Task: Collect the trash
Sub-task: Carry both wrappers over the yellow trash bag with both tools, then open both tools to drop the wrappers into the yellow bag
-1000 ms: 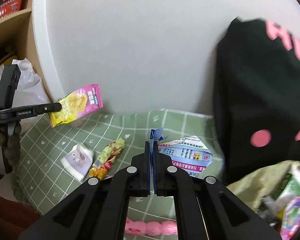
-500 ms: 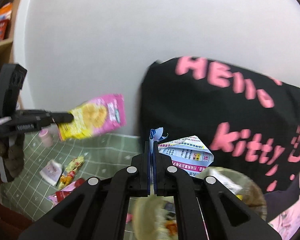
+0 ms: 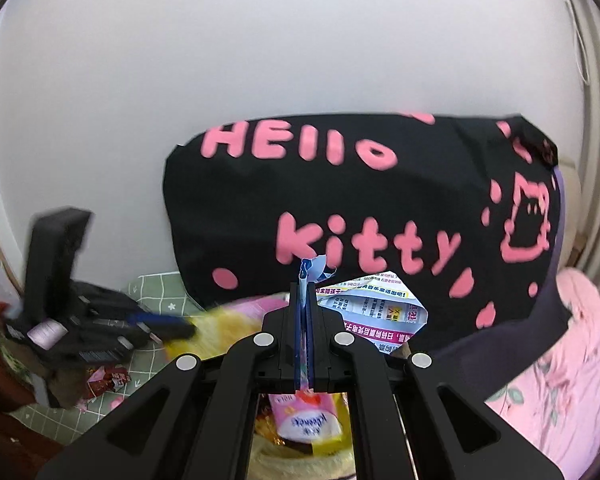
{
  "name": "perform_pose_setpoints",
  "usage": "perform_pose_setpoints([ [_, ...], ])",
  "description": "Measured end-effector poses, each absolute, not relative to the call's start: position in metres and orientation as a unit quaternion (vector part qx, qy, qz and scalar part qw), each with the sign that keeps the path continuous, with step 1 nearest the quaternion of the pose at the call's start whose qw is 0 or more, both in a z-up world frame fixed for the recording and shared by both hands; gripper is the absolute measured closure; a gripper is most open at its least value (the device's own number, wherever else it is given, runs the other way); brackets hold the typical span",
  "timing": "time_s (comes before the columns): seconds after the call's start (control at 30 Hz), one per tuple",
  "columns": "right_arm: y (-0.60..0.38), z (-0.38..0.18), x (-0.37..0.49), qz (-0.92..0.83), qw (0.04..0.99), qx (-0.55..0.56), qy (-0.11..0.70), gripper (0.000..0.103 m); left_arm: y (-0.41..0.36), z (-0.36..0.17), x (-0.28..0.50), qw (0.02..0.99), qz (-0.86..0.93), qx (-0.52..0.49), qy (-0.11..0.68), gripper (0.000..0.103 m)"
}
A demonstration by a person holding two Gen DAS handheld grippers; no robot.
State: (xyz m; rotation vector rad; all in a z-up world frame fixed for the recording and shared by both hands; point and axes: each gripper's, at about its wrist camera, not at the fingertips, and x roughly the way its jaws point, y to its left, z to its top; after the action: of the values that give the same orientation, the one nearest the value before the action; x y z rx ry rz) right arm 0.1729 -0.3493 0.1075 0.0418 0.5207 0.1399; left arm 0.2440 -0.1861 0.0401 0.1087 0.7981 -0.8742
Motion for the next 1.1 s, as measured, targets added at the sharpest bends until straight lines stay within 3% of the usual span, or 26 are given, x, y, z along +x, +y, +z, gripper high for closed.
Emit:
perform_pose_setpoints([
  [0.17,-0.363,0.082,0.195,0.09,0.953,0.066,0.281,0.099,-0.238,0.002,0.26,0.812,-0.394,0.105,0.418,0.093],
  [0.33,-0.363,0.033,0.233,0.124,0.926,0.104,0.342,0.099,-0.233,-0.008,0.276,0.817,-0.367,0.086,0.436,0.093],
  [0.53,-0.355,-0.003,0.258,0.111,0.903,0.075,0.409,0.099,-0.223,-0.009,0.279,0.815,-0.362,0.071,0.448,0.093],
  [0.73,-0.364,-0.015,0.265,0.08,0.892,0.06,0.441,0.099,-0.232,-0.012,0.285,0.809,-0.371,0.065,0.451,0.091],
  [1.1,-0.372,0.001,0.244,0.063,0.904,0.056,0.419,0.099,-0.245,-0.003,0.288,0.811,-0.376,0.07,0.442,0.091],
])
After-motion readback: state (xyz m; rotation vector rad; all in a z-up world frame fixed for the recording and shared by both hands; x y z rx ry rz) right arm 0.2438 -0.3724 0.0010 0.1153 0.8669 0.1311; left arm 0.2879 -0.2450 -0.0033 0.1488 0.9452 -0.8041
